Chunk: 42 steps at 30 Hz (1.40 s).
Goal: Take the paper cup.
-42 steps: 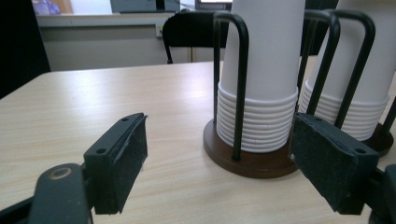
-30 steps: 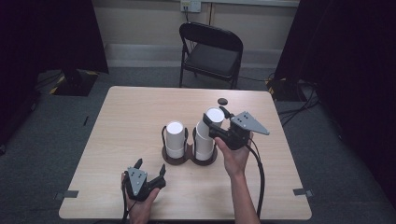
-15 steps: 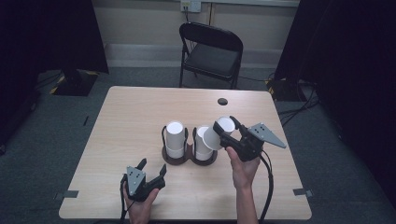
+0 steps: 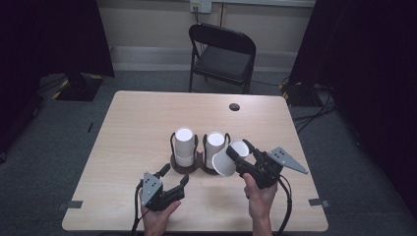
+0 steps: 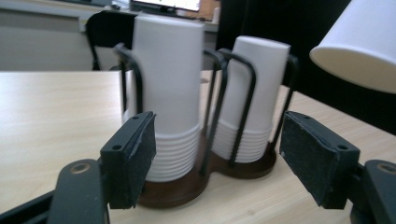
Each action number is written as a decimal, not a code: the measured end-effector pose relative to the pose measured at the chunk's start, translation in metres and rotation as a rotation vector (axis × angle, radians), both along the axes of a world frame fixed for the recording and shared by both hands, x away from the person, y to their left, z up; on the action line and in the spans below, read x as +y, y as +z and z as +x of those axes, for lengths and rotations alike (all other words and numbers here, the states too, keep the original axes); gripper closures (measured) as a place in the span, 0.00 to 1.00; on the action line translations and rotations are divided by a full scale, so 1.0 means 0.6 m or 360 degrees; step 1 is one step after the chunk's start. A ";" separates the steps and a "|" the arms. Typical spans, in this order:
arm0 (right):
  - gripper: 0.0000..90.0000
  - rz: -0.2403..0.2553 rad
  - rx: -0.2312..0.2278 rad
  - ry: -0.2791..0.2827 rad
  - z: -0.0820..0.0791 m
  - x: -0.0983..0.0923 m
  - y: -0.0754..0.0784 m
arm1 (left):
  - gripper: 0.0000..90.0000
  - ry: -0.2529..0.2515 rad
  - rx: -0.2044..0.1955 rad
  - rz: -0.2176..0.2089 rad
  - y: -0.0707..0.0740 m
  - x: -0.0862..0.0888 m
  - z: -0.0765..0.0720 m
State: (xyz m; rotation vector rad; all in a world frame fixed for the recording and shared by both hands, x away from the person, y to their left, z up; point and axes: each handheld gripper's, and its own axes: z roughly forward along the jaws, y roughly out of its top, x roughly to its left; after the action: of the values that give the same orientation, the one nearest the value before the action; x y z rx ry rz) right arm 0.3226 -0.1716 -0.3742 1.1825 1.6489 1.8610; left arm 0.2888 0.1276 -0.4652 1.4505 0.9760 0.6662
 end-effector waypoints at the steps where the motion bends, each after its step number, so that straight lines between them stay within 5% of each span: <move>1: 0.39 0.0021 0.0015 0.0006 -0.002 -0.002 -0.002 | 0.33 -0.0017 -0.0014 0.0010 0.003 -0.003 0.000; 4: 0.39 0.0134 0.0058 0.0044 -0.006 -0.009 -0.014 | 0.35 -0.0071 -0.0043 -0.0012 0.008 -0.012 -0.001; 10: 0.39 0.0177 0.0140 0.0099 -0.008 -0.004 -0.028 | 0.38 -0.0209 -0.0078 -0.0019 0.014 -0.030 0.000; 16: 0.39 0.0320 0.0236 0.0234 -0.010 0.008 -0.040 | 0.38 -0.0334 -0.0132 0.0015 0.018 -0.049 -0.003; 24: 0.39 0.0399 0.0341 0.0353 -0.005 0.017 -0.043 | 0.42 -0.0284 -0.0248 0.0015 0.017 -0.061 -0.008; 28: 0.39 0.0472 0.0417 0.0417 -0.001 0.013 -0.047 | 0.41 -0.0364 -0.0281 0.0031 0.012 -0.070 -0.002; 30: 0.39 0.0469 0.0449 0.0423 0.001 0.013 -0.048 | 0.52 -0.0371 -0.0297 0.0051 0.011 -0.074 -0.002; 34: 0.39 0.0476 0.0500 0.0463 0.003 0.017 -0.049 | 0.59 -0.0335 -0.0392 0.0068 0.017 -0.083 -0.014; 42: 0.39 0.0474 0.0587 0.0510 0.005 0.022 -0.049 | 0.71 -0.0337 -0.0461 0.0081 0.019 -0.090 -0.019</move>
State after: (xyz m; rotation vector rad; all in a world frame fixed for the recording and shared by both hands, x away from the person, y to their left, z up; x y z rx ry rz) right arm 0.3258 -0.1587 -0.4034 1.5339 1.8931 2.2538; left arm 0.2773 0.0738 -0.4539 1.4303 0.5766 0.7245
